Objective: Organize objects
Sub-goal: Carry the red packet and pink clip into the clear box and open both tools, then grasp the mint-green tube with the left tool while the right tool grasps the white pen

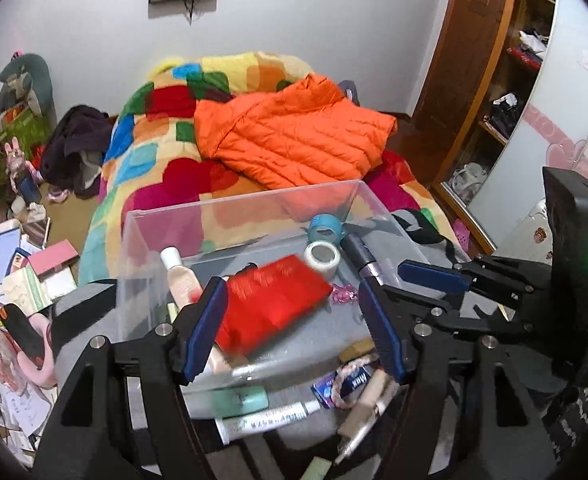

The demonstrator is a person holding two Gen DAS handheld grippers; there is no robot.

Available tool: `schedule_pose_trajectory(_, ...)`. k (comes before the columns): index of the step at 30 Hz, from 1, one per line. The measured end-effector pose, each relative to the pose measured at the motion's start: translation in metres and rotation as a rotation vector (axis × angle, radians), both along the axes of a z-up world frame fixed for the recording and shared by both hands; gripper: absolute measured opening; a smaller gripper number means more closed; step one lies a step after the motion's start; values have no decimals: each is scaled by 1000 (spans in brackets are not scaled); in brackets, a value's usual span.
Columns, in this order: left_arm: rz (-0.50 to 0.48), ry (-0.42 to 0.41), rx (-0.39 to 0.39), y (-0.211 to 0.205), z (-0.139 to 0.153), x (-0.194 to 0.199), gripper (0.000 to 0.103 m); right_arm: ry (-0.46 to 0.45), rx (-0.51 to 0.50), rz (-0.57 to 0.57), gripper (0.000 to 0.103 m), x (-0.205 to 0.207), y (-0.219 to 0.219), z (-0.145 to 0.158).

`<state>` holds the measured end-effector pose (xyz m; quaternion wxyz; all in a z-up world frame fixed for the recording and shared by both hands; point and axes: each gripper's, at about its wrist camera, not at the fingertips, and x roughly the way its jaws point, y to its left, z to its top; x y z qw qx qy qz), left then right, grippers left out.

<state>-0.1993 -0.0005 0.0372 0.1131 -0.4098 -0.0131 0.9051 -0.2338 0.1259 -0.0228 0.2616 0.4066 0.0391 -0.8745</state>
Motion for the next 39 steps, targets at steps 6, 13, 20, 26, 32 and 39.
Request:
schedule_pose_trajectory(6,17,46,-54,-5,-6,40,69,40,-6,-7,42,37,8,4)
schedule_pose_trajectory(13,28,17,-92,-19,-42,89,69,-45,-14,-45,49,70,18,-27)
schedule_pose_trajectory(20,14,-70,-109,-25,-86,126,69,-188,-25,-93,58,68,9,-63)
schedule_pose_trajectory(26,-5,-68,-110,-22,-99,135,65,-167,4,-170,83,69,-10,-66)
schedule_pose_trajectory(32,12,-31,-98,-23,-98,140,35,-89,107,-193,80,80,-23,-70)
schedule_pose_trajectory(39,25,-38,-62,-37,-96,143,20,-74,138,-181,38,92,-4,-65)
